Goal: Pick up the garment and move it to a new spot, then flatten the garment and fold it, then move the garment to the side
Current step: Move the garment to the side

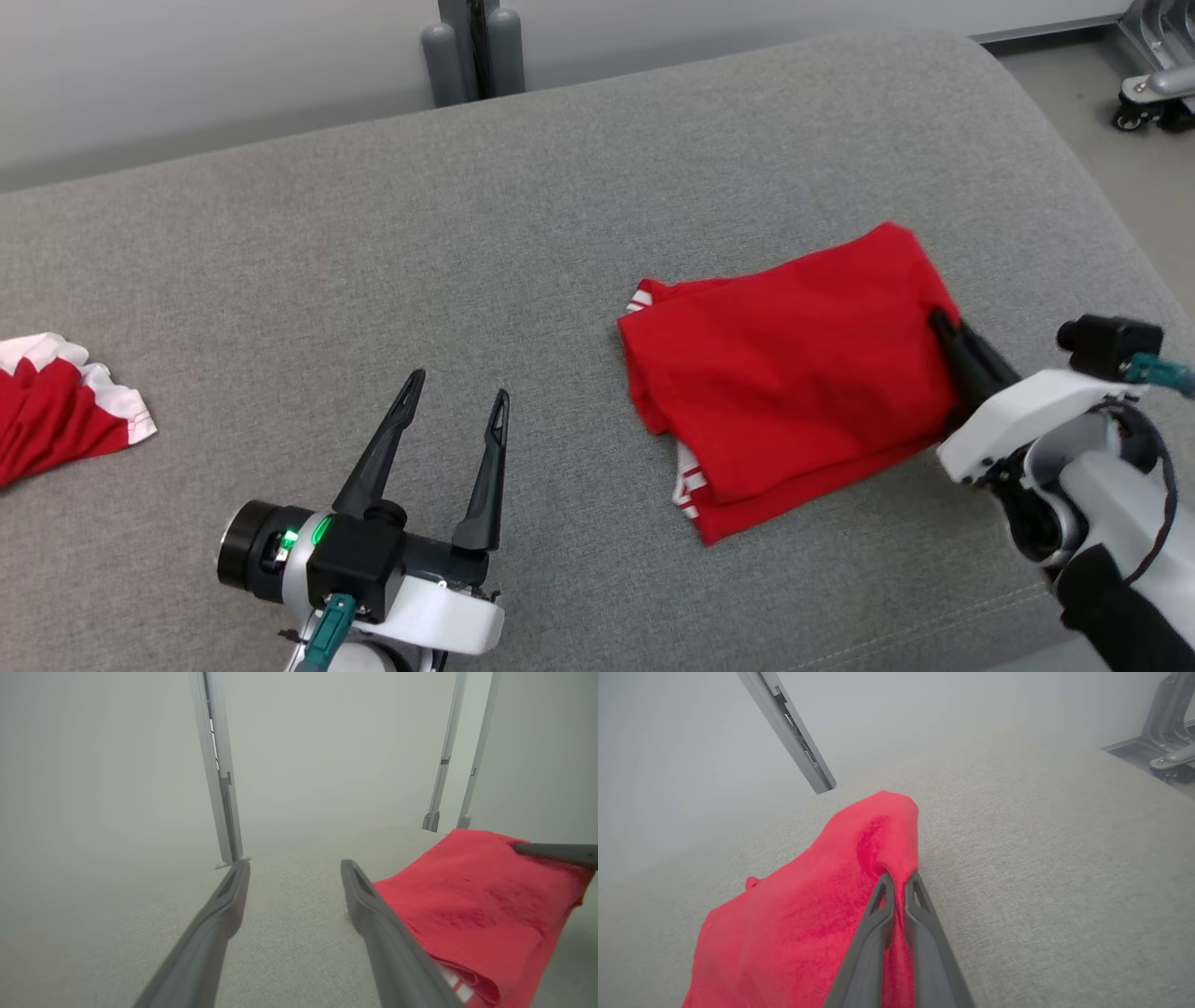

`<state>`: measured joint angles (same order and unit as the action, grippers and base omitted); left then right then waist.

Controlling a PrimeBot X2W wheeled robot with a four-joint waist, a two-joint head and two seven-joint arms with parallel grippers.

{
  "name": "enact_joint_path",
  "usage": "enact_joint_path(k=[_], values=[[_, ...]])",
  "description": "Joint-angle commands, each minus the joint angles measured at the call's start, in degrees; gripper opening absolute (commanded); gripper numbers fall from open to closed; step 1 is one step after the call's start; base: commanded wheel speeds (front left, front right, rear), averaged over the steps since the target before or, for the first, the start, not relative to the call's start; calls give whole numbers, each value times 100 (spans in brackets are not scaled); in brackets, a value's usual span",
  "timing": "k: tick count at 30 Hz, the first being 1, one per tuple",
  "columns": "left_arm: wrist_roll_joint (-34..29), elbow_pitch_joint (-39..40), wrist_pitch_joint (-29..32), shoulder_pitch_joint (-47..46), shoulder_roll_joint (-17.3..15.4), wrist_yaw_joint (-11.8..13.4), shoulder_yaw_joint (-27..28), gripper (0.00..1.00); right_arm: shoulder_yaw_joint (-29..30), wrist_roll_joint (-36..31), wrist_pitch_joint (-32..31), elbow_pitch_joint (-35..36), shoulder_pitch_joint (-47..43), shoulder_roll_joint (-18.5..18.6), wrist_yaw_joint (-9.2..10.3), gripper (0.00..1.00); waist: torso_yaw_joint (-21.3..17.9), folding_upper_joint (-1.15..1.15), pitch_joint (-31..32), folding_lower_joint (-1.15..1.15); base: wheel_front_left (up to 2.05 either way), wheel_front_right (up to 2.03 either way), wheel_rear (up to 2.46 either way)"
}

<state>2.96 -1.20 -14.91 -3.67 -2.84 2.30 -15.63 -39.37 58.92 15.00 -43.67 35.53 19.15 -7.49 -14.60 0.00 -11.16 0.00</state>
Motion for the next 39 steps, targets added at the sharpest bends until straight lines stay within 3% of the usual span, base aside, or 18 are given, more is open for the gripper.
enact_joint_path(k=[1, 11, 24, 30, 39], values=[[-54, 73, -27, -154, -21, -34, -11, 100, 128, -201, 36, -79, 184, 111, -2, 0, 61, 0, -166, 0, 0, 0, 0], [-301, 667, -27, -738, -70, -125, -203, 100, 1238, -1886, 26, -533, 1112, 512, -2, 0, 466, 0, -1024, 0, 0, 0, 0], [-589, 1371, 180, -1326, -230, -208, -359, 100, 3159, -3136, 27, -1082, 1722, 917, -1, 0, 651, 0, -2019, 0, 0, 0, 0], [-668, 1605, 319, -1476, -326, -218, -373, 100, 4025, -3701, 27, -1394, 1841, 982, -2, 0, 658, 0, -2244, 0, 0, 0, 0], [-710, 1714, 427, -1548, -413, -215, -416, 100, 5119, -4892, 27, -1326, 1895, 879, -2, 0, 717, 0, -2382, 0, 0, 0, 0]])
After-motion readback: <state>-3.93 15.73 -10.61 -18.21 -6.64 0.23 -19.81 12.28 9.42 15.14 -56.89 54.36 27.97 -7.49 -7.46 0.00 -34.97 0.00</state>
